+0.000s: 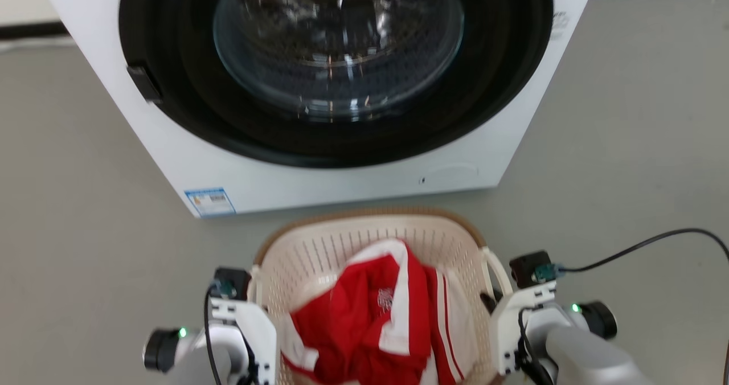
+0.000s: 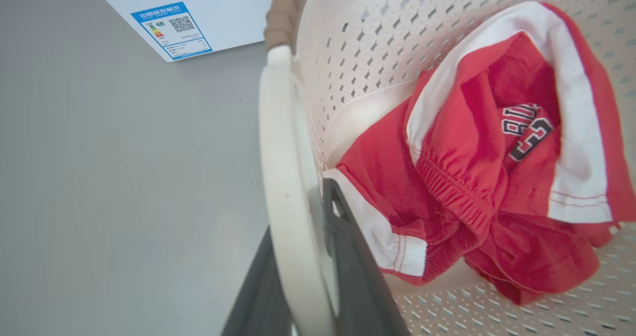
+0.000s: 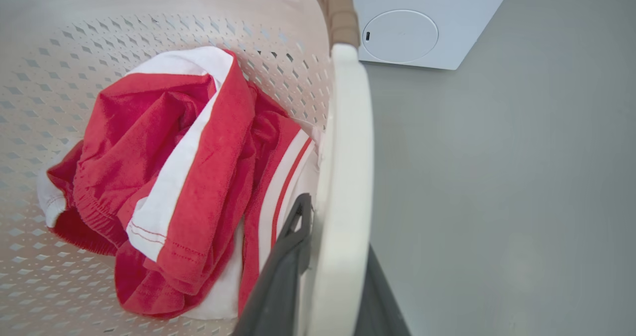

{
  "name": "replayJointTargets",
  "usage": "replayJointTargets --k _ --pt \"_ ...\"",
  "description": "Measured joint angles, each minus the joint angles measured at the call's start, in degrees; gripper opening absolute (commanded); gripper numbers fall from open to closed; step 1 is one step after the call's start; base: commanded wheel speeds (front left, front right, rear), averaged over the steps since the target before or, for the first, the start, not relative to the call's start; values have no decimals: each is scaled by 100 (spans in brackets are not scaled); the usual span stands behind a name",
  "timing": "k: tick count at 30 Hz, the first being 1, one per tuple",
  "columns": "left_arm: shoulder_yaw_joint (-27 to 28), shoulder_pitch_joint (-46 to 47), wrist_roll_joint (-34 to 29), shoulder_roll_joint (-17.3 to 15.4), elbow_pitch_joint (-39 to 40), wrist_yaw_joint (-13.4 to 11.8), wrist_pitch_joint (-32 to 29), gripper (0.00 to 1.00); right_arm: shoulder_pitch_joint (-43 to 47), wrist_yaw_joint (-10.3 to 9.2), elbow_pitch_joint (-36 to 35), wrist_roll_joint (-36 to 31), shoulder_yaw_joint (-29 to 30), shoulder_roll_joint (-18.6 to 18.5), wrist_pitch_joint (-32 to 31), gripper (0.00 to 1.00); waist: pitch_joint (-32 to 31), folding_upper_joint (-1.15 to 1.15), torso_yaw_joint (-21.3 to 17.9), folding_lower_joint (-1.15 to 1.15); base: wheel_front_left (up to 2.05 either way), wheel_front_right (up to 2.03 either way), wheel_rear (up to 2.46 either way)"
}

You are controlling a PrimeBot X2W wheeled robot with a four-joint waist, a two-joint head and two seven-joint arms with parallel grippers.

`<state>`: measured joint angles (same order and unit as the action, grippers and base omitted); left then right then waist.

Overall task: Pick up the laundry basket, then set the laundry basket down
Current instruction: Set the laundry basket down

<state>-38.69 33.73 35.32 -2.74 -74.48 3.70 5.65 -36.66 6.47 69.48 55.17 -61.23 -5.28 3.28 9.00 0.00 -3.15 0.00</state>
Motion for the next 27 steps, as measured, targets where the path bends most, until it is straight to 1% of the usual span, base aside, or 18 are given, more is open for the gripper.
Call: replayJointTargets --k 10,16,21,25,27 --pt "-9 731 -8 -120 38 -126 519 0 -664 0 76 -8 14 4 767 0 1036 0 70 0 0 0 0" --pt "30 1140 -9 -151 157 -234 779 0 -1174 1 169 -145 207 -16 992 0 1657 0 137 0 0 0 0" --pt "69 1465 -51 -177 325 -321 900 0 -1529 8 -60 -597 771 -199 992 0 2184 0 187 0 0 0 0" --pt "75 1690 -108 -176 432 -376 906 0 -1549 8 -229 -1067 1335 -281 1035 0 2594 0 231 0 0 0 0" --pt "75 1724 -111 -175 435 -378 906 0 -1547 8 -248 -1178 1451 -281 1035 0 2689 0 243 0 0 0 0"
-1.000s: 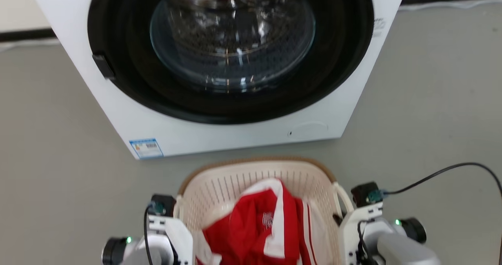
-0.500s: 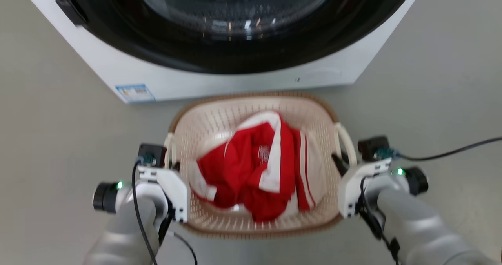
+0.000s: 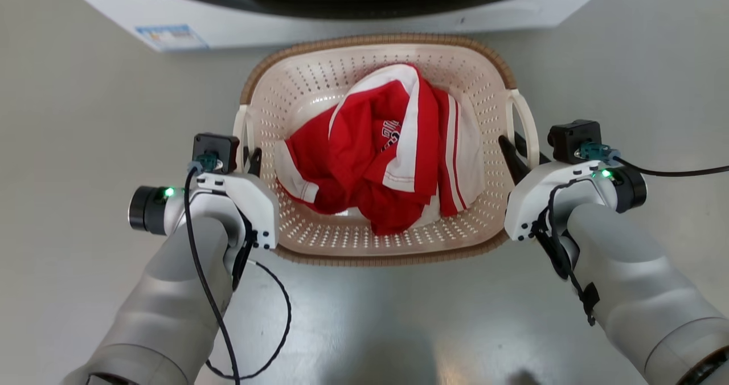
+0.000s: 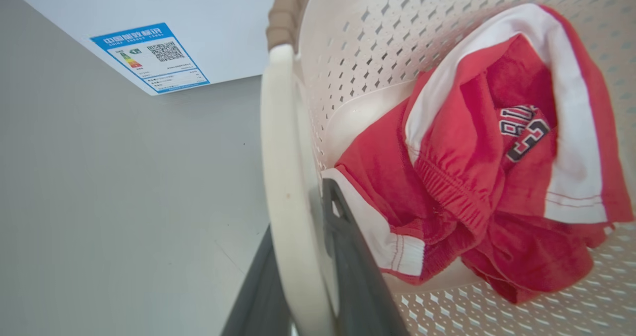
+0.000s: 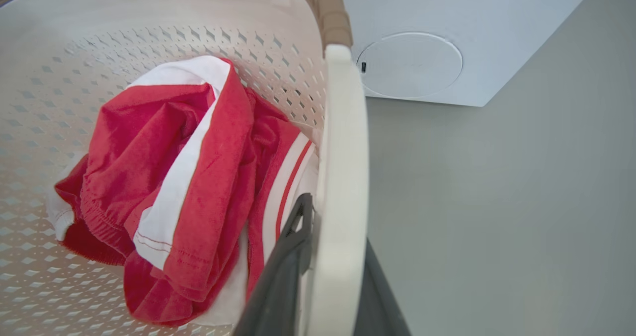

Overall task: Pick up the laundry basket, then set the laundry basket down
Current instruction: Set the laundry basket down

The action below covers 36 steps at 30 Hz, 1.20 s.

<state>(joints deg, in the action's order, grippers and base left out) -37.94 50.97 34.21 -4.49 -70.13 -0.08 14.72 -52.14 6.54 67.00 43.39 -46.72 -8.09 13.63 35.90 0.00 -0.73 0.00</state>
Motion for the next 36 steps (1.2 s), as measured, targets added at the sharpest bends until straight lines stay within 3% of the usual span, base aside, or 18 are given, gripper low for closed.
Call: replayJointTargets --k 21,36 --pt "342 344 -420 -141 790 -207 1 0 52 -1 -833 -2039 2089 -22 1 0 1304 0 130 0 0 0 0" --pt "648 373 -731 -120 924 -243 15 0 156 -1 -1018 -2687 2795 115 5 0 1691 0 165 0 0 0 0"
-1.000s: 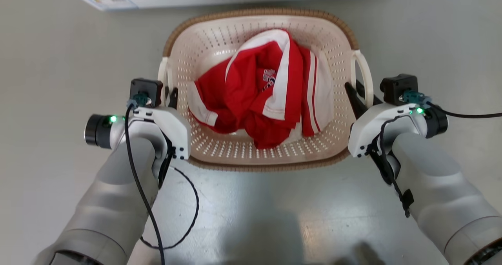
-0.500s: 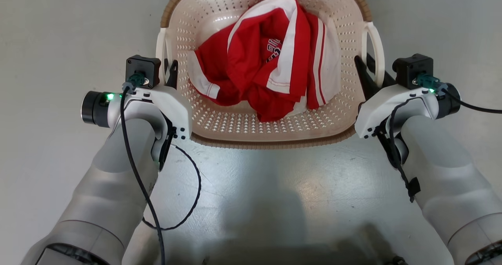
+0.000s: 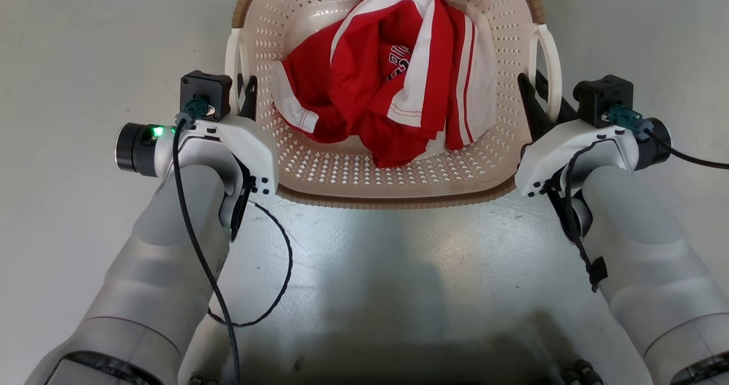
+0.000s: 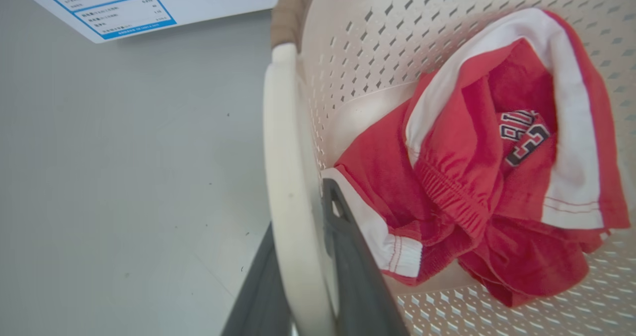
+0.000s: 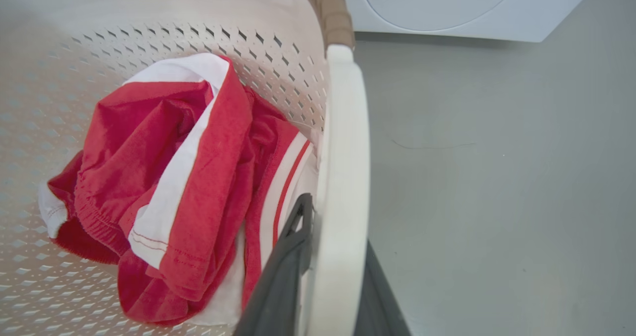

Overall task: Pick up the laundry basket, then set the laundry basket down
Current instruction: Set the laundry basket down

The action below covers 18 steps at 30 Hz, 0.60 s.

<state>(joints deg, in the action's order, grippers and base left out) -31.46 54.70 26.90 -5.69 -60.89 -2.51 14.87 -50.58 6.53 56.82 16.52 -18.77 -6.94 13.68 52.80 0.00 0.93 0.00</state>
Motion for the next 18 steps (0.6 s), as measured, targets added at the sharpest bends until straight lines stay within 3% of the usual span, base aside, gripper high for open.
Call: replayJointTargets --k 13,14,15,16,18 --pt "243 33 -235 51 9 7 1 0 0 0 -99 -205 233 33 0 0 145 0 2 0 0 0 0" --pt "305 34 -229 66 -1 7 2 0 1 1 -109 -235 309 43 0 10 151 0 -2 0 0 0 0" --pt "346 38 -229 85 -14 5 10 64 -1 2 -107 -283 387 53 0 41 155 0 -6 0 0 0 0" --pt "345 59 -234 98 -64 5 9 100 -2 11 -91 -354 414 55 7 100 156 0 -7 0 0 0 0" --pt "380 102 -235 154 -200 -7 -7 100 -3 60 -112 -510 509 60 53 100 159 0 -8 0 0 0 0"
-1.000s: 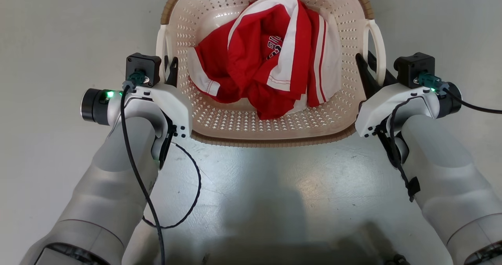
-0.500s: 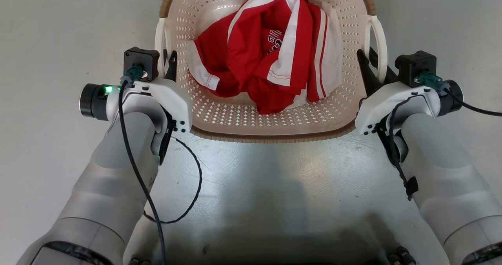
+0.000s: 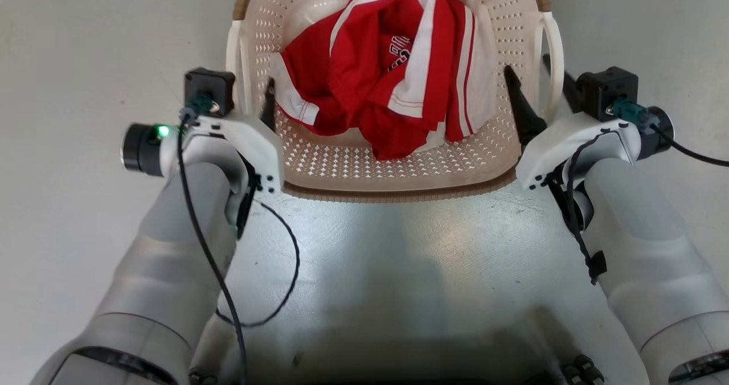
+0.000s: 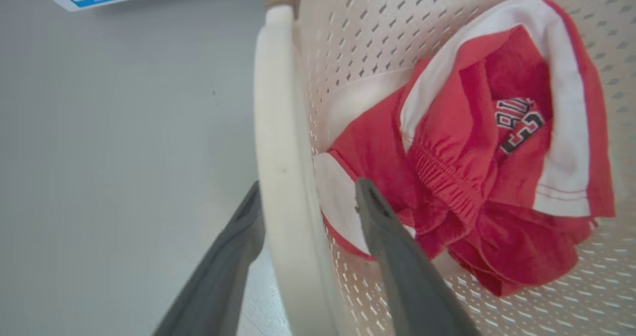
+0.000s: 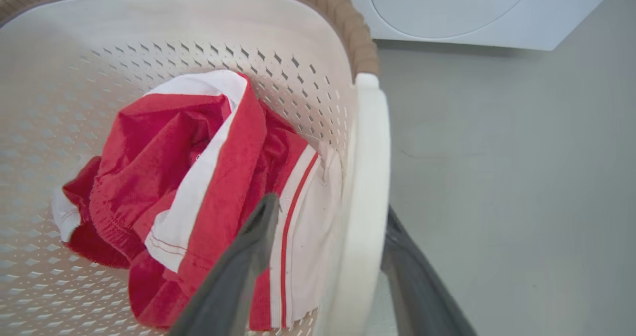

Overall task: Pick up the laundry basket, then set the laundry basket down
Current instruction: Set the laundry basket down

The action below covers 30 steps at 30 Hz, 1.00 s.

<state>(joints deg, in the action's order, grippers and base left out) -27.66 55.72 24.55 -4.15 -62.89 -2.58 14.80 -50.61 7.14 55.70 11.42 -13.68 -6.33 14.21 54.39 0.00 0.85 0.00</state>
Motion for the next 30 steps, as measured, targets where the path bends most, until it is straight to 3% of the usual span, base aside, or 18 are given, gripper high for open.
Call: replayJointTargets --k 5,17,30 --pt "2 30 66 118 -467 8 -9 100 -2 0 -140 -258 277 49 15 100 -16 0 -6 0 0 0 0" --pt "26 130 49 81 -599 4 -9 100 54 0 -297 -500 641 154 18 100 -212 0 -75 0 0 0 0" --pt "344 -397 -51 36 242 -103 -9 100 510 0 -717 -745 1018 216 18 100 -793 0 -104 0 0 0 0"
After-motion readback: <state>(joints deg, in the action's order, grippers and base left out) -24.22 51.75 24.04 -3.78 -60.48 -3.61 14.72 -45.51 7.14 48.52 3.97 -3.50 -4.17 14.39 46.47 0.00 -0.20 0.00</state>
